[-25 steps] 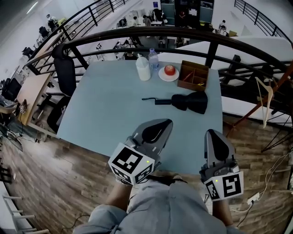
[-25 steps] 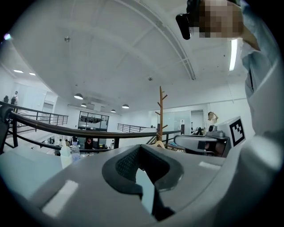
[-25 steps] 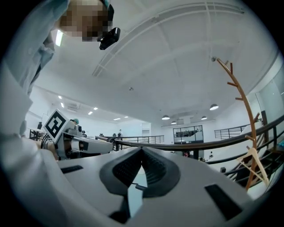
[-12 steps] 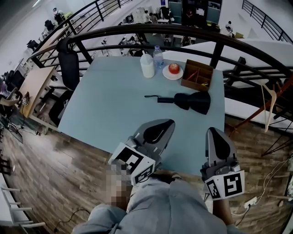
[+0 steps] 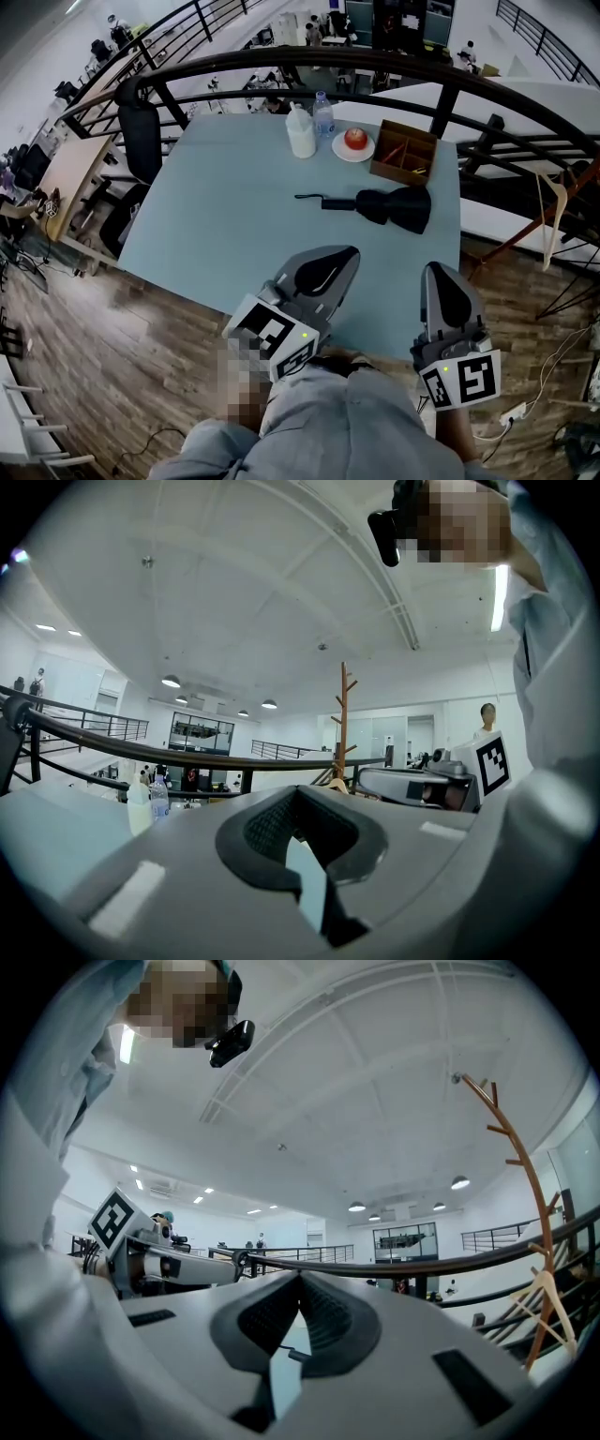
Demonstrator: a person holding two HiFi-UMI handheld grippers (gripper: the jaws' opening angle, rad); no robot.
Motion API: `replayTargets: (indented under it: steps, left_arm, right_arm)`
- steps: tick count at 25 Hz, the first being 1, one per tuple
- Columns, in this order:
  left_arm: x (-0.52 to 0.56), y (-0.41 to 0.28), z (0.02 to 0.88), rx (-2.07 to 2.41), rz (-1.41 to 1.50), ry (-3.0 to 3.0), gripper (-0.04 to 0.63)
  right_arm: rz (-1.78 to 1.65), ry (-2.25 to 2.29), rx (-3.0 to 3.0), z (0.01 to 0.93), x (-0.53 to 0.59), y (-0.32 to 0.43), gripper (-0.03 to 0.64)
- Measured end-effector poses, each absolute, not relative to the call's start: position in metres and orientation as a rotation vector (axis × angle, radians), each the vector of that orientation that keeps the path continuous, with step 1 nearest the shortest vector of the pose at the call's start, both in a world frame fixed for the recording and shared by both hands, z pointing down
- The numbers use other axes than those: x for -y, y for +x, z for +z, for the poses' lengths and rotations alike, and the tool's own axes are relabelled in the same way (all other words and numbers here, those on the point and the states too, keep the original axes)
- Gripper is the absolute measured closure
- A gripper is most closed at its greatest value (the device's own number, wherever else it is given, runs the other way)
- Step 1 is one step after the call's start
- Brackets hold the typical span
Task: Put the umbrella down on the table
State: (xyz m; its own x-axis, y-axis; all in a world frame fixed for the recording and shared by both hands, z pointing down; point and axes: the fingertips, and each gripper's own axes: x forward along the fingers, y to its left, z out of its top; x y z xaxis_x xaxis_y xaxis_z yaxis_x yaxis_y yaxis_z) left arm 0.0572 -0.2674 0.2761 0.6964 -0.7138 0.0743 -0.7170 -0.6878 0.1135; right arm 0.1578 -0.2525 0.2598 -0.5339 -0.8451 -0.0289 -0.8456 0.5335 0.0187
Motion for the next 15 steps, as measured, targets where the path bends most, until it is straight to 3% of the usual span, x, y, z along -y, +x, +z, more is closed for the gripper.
replayTargets:
  steps: [15]
  left_arm:
    - [0.2646,0.0615,0.2783,1.079,0.009,2.753,0.591]
  right_arm:
    - [0.025,-1.505,-2.758,0.265,0.2534,0.153,0.618]
